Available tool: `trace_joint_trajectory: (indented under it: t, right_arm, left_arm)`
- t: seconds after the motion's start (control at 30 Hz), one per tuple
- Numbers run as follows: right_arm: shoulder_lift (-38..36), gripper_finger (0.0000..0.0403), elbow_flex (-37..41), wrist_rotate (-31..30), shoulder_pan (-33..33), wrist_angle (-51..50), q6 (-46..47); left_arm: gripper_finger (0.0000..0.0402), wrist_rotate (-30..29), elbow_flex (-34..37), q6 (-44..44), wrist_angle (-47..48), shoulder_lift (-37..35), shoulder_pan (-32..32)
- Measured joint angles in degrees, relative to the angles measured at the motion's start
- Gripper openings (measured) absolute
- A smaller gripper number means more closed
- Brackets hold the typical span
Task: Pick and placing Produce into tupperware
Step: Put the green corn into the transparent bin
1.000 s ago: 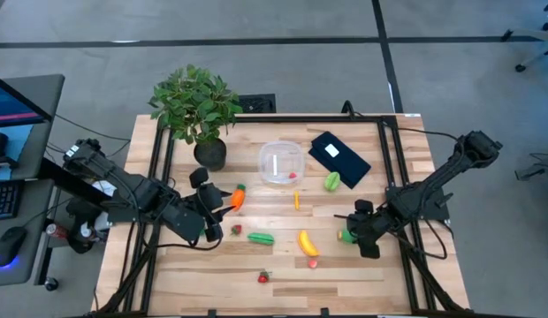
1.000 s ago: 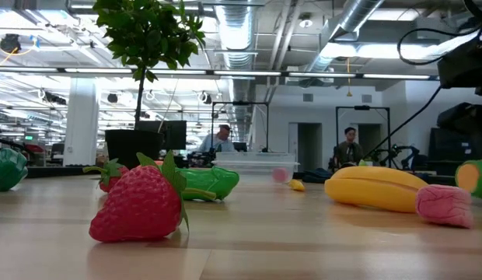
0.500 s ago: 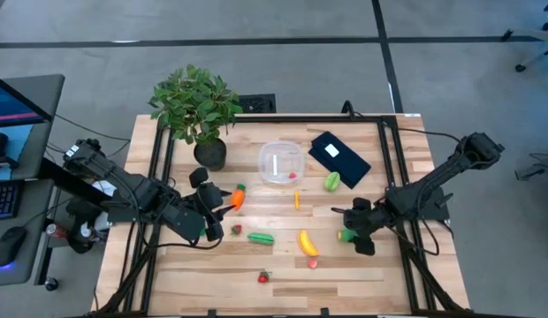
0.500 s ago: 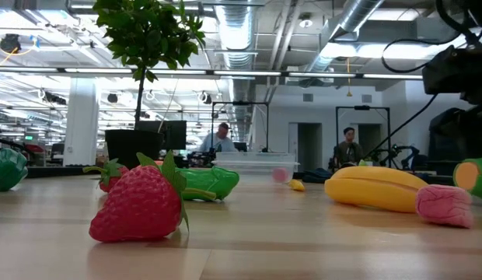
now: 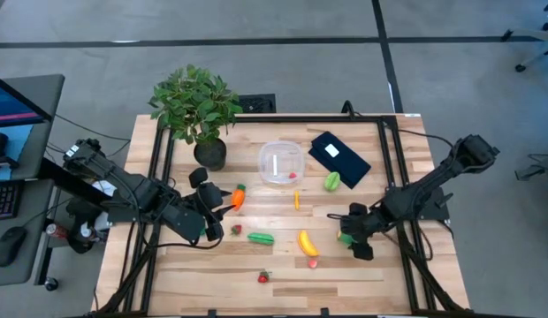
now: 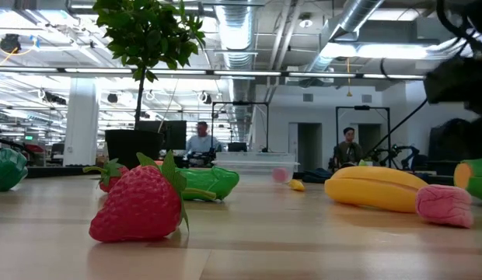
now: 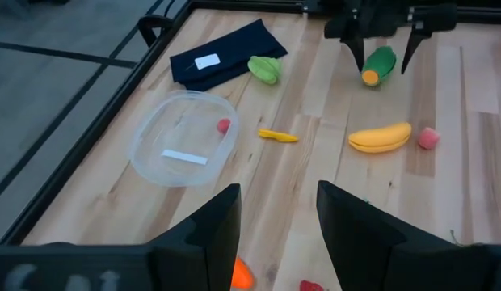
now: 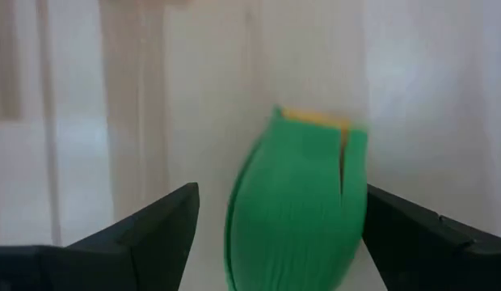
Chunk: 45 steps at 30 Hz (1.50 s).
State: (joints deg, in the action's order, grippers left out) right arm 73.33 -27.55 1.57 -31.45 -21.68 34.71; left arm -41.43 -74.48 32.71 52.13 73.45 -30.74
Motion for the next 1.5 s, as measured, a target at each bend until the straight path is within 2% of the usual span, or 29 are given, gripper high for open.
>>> trace_joint_trajectory:
  t: [0.17,0.5,1.3,1.5]
  right_arm:
    - [3.41,0.0318,-0.93,-0.25,0.54,-0.48,3.07]
    - [3.60,0.0314,-1.16,-0.56,0.51,-0.78,4.28]
    - [3.70,0.0228,-0.98,-0.97,0.58,-1.09,5.50]
    - [3.72,0.0225,-0.98,-0.94,0.58,-1.03,5.48]
  left_arm:
    - [0.0155,0.00,0.00,0.18,0.01,0.00,0.00]
    - [0.0155,-2.56,0.00,-1.26,0.06,0.00,0.02]
    - [0.0155,-2.89,0.00,-0.65,1.26,0.00,0.02]
    - [0.0155,-2.97,0.00,-0.65,1.29,0.00,0.00]
